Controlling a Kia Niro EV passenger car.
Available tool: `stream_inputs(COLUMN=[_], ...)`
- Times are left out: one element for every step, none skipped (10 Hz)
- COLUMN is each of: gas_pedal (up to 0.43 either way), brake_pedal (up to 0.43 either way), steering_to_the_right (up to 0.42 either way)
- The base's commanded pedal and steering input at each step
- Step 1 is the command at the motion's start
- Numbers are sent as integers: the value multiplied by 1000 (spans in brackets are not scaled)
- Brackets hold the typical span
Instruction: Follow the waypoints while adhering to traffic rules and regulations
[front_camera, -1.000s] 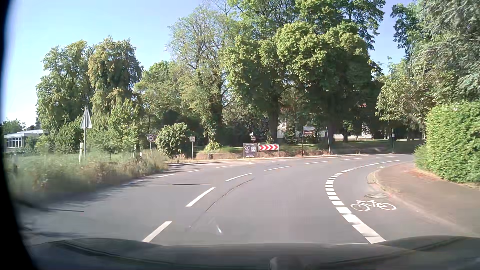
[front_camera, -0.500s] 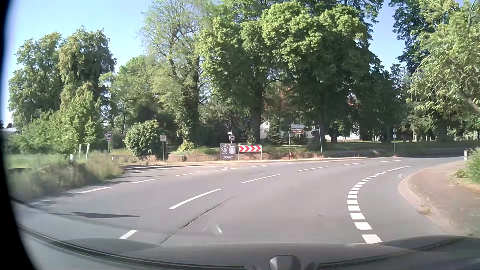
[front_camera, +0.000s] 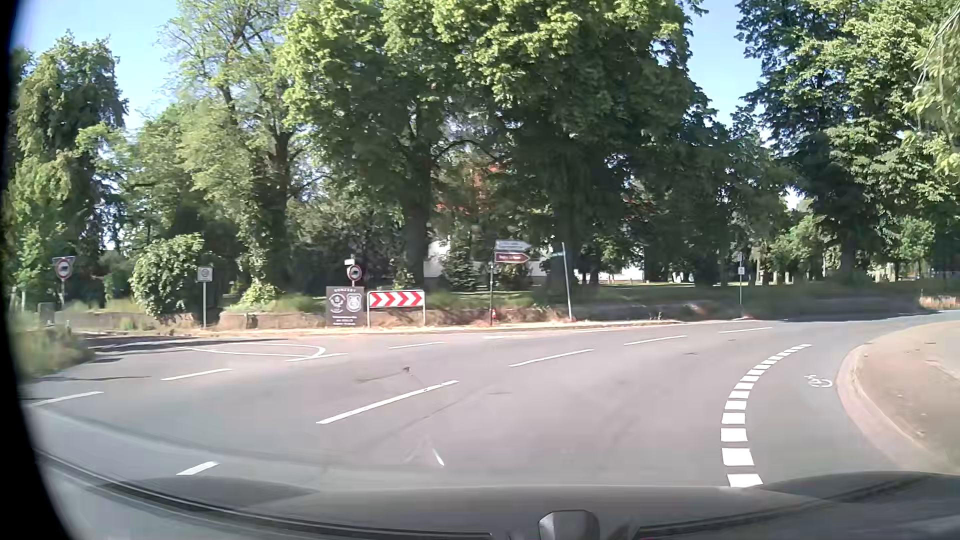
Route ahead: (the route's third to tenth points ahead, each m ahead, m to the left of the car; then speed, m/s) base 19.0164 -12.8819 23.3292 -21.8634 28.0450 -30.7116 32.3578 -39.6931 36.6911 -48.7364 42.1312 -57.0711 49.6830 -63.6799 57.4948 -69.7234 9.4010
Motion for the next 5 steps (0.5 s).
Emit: stream_inputs(gas_pedal=[0, 0, 0, 0, 0], brake_pedal=[12, 6, 6, 6, 6], steering_to_the_right=[187, 194, 201, 205, 209])
